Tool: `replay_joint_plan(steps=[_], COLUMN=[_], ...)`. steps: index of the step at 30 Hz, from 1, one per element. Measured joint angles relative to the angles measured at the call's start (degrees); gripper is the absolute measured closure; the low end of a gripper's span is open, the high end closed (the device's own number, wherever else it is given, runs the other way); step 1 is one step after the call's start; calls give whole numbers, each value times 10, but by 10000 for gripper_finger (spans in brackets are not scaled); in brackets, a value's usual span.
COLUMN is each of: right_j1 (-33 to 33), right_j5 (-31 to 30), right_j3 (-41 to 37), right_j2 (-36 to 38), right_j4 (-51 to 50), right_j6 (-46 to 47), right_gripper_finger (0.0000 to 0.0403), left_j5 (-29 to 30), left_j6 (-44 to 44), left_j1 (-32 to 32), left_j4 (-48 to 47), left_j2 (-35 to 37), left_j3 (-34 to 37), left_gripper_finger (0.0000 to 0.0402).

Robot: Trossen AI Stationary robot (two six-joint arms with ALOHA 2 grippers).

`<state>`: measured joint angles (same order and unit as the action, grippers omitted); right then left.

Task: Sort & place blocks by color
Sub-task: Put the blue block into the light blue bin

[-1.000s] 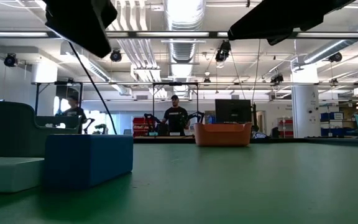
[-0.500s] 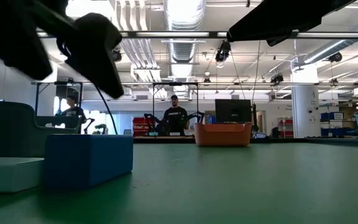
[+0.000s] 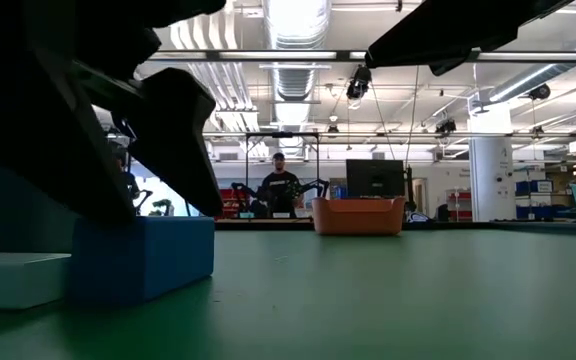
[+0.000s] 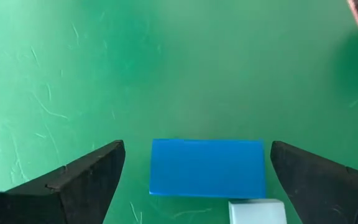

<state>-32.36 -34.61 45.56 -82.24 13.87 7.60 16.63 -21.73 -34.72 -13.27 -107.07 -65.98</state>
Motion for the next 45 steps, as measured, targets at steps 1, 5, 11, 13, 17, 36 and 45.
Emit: replay_joint_plan(steps=[1, 5, 11, 13, 17, 36, 45], right_j1=[0, 0, 0, 0, 0, -92, -117], right_j5=[0, 0, 0, 0, 0, -195, -169], right_j3=[0, 0, 0, 0, 0, -1, 4], right_j2=[0, 0, 0, 0, 0, -1, -3], right_j4=[0, 0, 0, 0, 0, 90, 199], right_j6=[0, 0, 0, 0, 2, -186, -340], right_gripper_finger=[346, 346, 346, 346, 346, 346, 346], left_j5=[-2, -5, -14, -14, -14, 178, 136], left_j6=[0, -2, -5, -4, -1, 186, 266], left_j1=[0, 1, 2, 2, 3, 10, 15], left_j4=[-2, 2, 45, 53, 57, 129, 530], left_j2=[-1, -1, -1, -1, -1, 132, 168], left_j3=[0, 5, 30, 36, 37, 45, 141], left_gripper_finger=[16, 16, 40, 58, 101, 133, 133])
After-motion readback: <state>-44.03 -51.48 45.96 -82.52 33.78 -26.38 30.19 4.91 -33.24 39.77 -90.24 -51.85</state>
